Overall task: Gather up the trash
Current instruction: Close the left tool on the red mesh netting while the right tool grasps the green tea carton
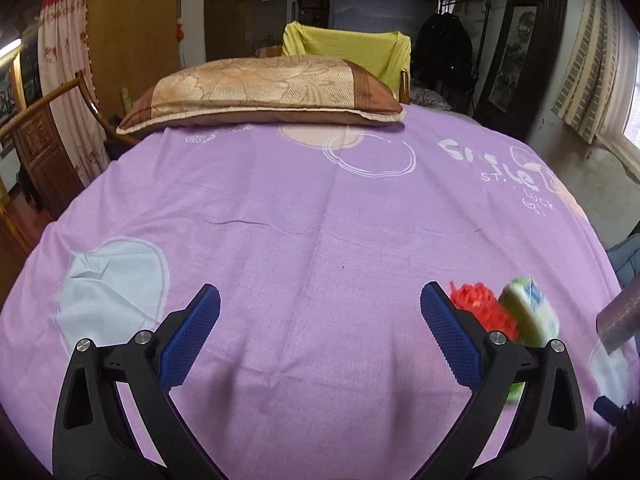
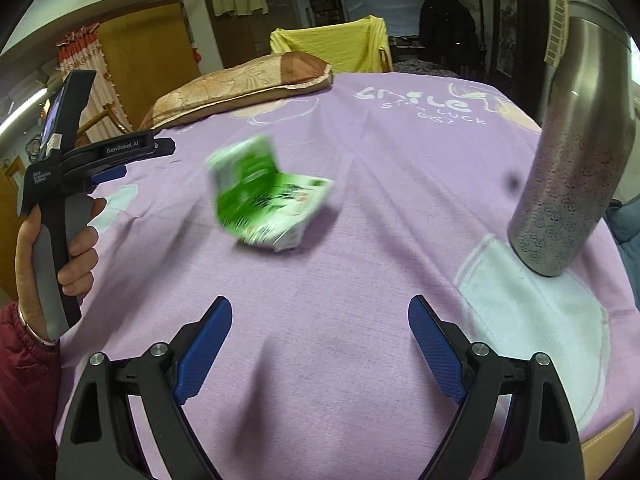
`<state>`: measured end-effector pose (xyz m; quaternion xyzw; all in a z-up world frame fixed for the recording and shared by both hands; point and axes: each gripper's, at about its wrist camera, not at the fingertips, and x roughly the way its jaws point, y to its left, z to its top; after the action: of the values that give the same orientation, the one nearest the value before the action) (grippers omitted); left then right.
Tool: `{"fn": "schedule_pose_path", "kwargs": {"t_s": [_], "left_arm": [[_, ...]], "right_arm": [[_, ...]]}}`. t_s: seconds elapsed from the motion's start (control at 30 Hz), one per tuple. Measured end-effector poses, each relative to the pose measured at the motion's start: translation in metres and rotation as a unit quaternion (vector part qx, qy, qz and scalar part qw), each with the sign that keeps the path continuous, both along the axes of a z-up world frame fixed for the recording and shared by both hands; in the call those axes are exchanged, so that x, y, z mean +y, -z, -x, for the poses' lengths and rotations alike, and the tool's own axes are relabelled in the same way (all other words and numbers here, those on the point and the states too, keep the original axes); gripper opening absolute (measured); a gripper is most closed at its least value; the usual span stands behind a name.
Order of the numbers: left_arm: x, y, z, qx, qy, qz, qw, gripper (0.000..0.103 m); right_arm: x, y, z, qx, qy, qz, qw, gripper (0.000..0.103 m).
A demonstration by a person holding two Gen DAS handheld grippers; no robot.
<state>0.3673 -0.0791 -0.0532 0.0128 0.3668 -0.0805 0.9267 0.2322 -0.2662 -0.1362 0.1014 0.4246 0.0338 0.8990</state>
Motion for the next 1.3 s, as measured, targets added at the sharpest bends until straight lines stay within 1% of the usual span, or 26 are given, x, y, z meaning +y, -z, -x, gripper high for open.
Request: {"fn": "schedule_pose_path", "kwargs": {"t_s": [0.1, 0.2, 0.23, 0.3, 0.37, 0.53, 0.63, 0.7, 0.73, 0.77, 0.8, 0.83, 0.87, 0.93, 1.03, 1.1, 1.13, 1.17, 1.23, 1.3], "left_arm": [[0.0, 0.004, 0.003, 0.004, -0.005, -0.011, 0.9999, 0.097], [-0.002, 0.015, -0.004, 0.028, 0.001, -0.008, 0.9996, 0.097], [-0.004, 0.019, -0.005, 0.034, 0.002, -0.013, 0.9993, 0.097], [-0.008, 0.026, -0.009, 0.047, 0.002, -0.029, 0.9985, 0.097], [-0.008, 0.03, -0.012, 0.055, 0.002, -0.031, 0.998, 0.097], [-0.003, 0.033, -0.017, 0.06, -0.009, -0.027, 0.9978, 0.097], [0.002, 0.03, -0.018, 0.062, -0.012, -0.011, 0.998, 0.097], [0.003, 0.028, -0.018, 0.059, -0.014, -0.007, 0.9981, 0.097], [0.004, 0.027, -0.018, 0.058, -0.013, -0.005, 0.9982, 0.097], [0.003, 0.026, -0.017, 0.057, -0.01, -0.002, 0.9983, 0.097], [0.002, 0.026, -0.016, 0.058, -0.001, 0.003, 0.9983, 0.097], [0.0, 0.025, -0.015, 0.059, 0.008, 0.007, 0.9982, 0.097], [-0.004, 0.024, -0.013, 0.059, 0.023, 0.01, 0.998, 0.097], [-0.013, 0.023, -0.009, 0.053, 0.045, 0.008, 0.9975, 0.097], [-0.029, 0.023, -0.001, 0.043, 0.081, -0.003, 0.9958, 0.097], [-0.039, 0.023, 0.002, 0.044, 0.105, 0.0, 0.9935, 0.097], [-0.043, 0.025, 0.002, 0.049, 0.117, 0.005, 0.9919, 0.097], [-0.047, 0.026, 0.002, 0.056, 0.13, 0.011, 0.9899, 0.097], [-0.057, 0.028, 0.001, 0.068, 0.151, 0.019, 0.986, 0.097], [-0.066, 0.031, -0.004, 0.082, 0.153, 0.024, 0.9846, 0.097]], "right_arm": [[0.001, 0.001, -0.003, -0.001, -0.012, -0.02, 1.0, 0.092], [0.008, 0.002, -0.01, 0.0, -0.018, -0.031, 0.999, 0.094], [0.012, 0.003, -0.012, 0.002, -0.018, -0.036, 0.999, 0.094], [0.022, 0.007, -0.023, 0.02, -0.025, -0.057, 0.998, 0.094], [0.035, 0.011, -0.039, 0.039, -0.026, -0.068, 0.997, 0.094], [0.057, 0.012, -0.074, 0.049, -0.011, -0.043, 0.998, 0.095], [0.063, 0.014, -0.094, 0.047, 0.007, -0.013, 0.999, 0.095], [0.062, 0.019, -0.107, 0.05, 0.02, 0.007, 0.999, 0.095], [0.058, 0.019, -0.109, 0.045, 0.031, 0.015, 0.998, 0.094], [0.052, 0.019, -0.107, 0.039, 0.035, 0.018, 0.998, 0.088], [0.043, 0.016, -0.107, 0.031, 0.04, 0.019, 0.999, 0.082], [0.033, 0.013, -0.105, 0.03, 0.047, 0.013, 0.998, 0.073], [0.023, 0.01, -0.104, 0.03, 0.056, 0.004, 0.998, 0.072], [-0.004, 0.006, -0.1, 0.027, 0.094, -0.019, 0.995, 0.071], [-0.025, 0.002, -0.094, 0.022, 0.111, -0.031, 0.993, 0.073], [-0.031, -0.002, -0.09, 0.018, 0.113, -0.043, 0.992, 0.075], [-0.031, -0.004, -0.089, 0.017, 0.111, -0.049, 0.992, 0.077], [-0.031, -0.005, -0.088, 0.017, 0.11, -0.052, 0.992, 0.083], [-0.031, -0.007, -0.087, 0.018, 0.113, -0.05, 0.992, 0.084], [-0.034, -0.011, -0.086, 0.016, 0.119, -0.054, 0.991, 0.084]]}}
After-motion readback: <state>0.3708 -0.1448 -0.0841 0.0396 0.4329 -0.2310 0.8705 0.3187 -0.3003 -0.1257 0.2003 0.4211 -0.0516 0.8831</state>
